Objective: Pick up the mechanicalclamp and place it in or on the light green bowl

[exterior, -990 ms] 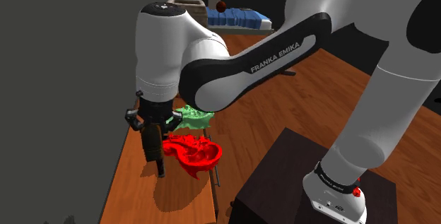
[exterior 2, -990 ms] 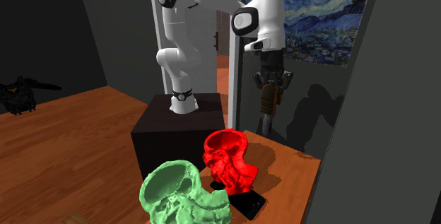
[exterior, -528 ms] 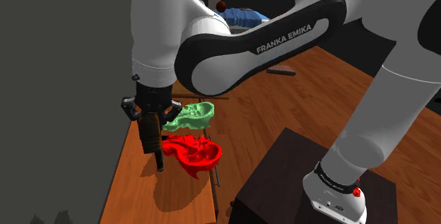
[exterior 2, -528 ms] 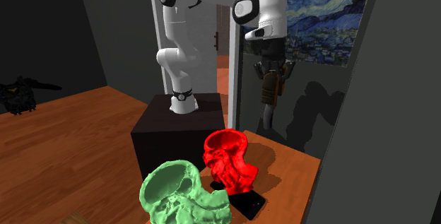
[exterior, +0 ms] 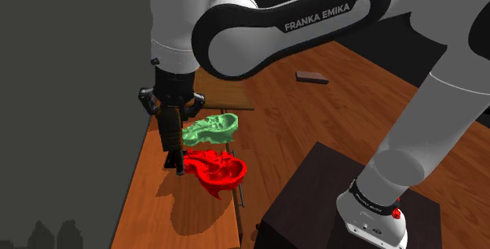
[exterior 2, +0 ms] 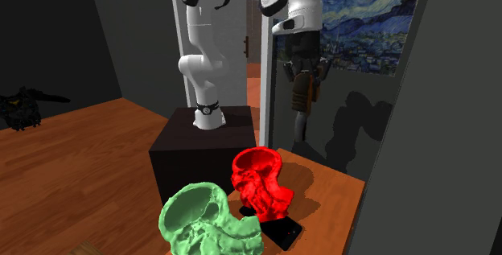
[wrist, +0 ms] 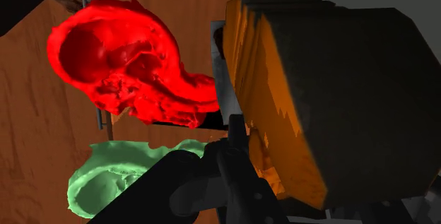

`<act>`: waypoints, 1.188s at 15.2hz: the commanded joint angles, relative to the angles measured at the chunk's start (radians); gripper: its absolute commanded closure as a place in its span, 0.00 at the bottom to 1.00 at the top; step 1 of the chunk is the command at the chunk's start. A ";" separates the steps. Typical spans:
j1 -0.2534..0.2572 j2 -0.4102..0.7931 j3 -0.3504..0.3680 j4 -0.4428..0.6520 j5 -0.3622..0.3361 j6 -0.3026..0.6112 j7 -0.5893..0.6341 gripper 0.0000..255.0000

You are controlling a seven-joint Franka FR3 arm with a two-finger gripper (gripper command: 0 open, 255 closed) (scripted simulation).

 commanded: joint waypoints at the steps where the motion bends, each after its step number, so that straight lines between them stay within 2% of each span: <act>1: -0.022 -0.003 -0.021 0.009 0.014 -0.007 -0.051 1.00; 9: -0.111 0.020 -0.105 0.076 0.042 -0.048 -0.240 1.00; 18: -0.188 0.136 -0.179 0.249 0.007 -0.129 -0.398 1.00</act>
